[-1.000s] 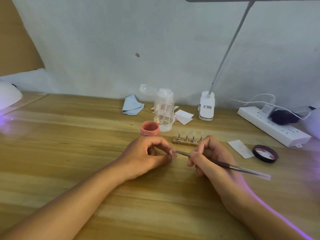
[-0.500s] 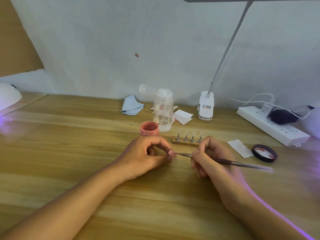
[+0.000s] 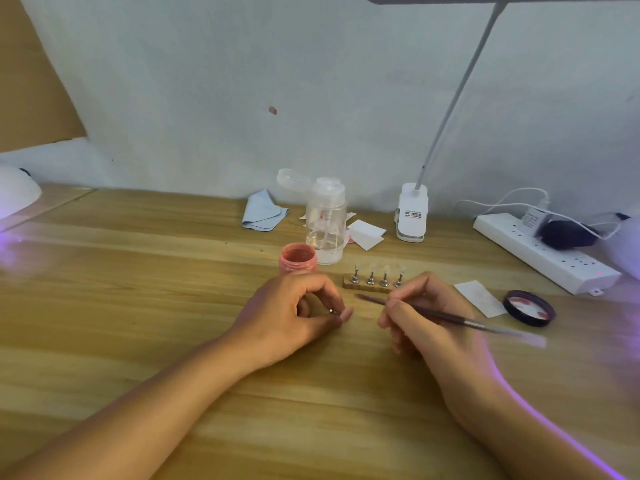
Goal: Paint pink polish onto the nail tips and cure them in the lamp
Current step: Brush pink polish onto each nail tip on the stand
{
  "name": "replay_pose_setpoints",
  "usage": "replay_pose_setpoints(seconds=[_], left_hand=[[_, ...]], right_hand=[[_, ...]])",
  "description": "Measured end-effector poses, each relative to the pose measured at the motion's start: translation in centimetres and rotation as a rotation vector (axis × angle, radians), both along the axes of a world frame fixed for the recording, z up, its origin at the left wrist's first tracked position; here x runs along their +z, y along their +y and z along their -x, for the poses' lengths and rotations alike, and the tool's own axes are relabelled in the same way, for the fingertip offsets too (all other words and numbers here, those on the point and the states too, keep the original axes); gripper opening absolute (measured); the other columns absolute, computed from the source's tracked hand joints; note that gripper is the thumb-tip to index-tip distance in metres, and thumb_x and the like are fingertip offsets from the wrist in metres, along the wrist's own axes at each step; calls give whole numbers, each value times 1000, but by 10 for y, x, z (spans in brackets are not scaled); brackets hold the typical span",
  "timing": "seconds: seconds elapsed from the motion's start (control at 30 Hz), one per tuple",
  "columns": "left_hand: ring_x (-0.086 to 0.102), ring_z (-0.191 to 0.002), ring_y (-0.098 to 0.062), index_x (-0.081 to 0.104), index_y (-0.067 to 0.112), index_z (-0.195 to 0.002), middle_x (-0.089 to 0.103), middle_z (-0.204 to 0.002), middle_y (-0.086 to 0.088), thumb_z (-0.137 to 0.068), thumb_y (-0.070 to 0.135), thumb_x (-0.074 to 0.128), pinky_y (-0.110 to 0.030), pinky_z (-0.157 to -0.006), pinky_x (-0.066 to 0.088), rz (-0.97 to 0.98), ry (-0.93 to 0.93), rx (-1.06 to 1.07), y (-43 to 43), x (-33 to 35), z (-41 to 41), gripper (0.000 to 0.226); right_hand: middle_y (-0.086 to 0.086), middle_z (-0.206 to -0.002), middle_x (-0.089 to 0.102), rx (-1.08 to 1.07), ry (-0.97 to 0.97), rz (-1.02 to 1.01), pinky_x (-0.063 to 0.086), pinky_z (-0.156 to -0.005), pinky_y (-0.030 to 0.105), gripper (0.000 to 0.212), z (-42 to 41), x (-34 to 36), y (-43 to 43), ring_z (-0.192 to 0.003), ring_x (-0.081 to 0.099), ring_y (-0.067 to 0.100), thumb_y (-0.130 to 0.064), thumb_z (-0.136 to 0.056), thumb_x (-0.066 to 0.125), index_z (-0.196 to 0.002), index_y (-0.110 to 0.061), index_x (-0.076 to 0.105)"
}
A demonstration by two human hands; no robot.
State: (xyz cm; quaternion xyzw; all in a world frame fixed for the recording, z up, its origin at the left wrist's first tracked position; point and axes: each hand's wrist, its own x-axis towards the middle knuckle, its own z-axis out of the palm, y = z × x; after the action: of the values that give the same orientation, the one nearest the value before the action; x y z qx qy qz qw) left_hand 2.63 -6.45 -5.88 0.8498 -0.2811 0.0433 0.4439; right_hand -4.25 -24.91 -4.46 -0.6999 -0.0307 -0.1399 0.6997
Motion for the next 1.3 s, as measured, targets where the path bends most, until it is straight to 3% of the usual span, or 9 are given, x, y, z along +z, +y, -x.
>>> replay_pose_setpoints(seconds=[0.1,0.37,0.47,1.3], left_hand=[[39,-42,-1,66,33,-74,56,-59,30,-79,32,79,-11,-46,25,-12,-20,-1,0,-1,0,14],[43,-48,-3,69,38,-83,67,-88,24,-77,32,76,-13,-50,30,-38,-27,-27,2,-4,-4,12],[43,-49,-2,69,38,-83,67,-90,22,-75,40,75,-13,-50,30,-30,-22,-30,3,-4,-5,10],[43,-47,-2,68,40,-78,67,-86,25,-77,29,78,-14,-50,31,-48,-21,-20,2,-2,-4,14]], right_hand=[[12,-59,65,8,17,29,43,-49,18,8,-1,-1,0,-50,53,15,8,-83,56,-79,8,49],[14,-65,69,69,31,106,45,-54,16,10,1,3,4,-52,53,11,6,-86,57,-79,5,50],[14,-64,69,55,31,102,44,-52,15,10,2,4,5,-51,51,11,7,-86,57,-81,8,49],[14,-64,68,46,25,123,42,-51,16,8,3,5,7,-50,50,9,7,-86,57,-81,7,50]])
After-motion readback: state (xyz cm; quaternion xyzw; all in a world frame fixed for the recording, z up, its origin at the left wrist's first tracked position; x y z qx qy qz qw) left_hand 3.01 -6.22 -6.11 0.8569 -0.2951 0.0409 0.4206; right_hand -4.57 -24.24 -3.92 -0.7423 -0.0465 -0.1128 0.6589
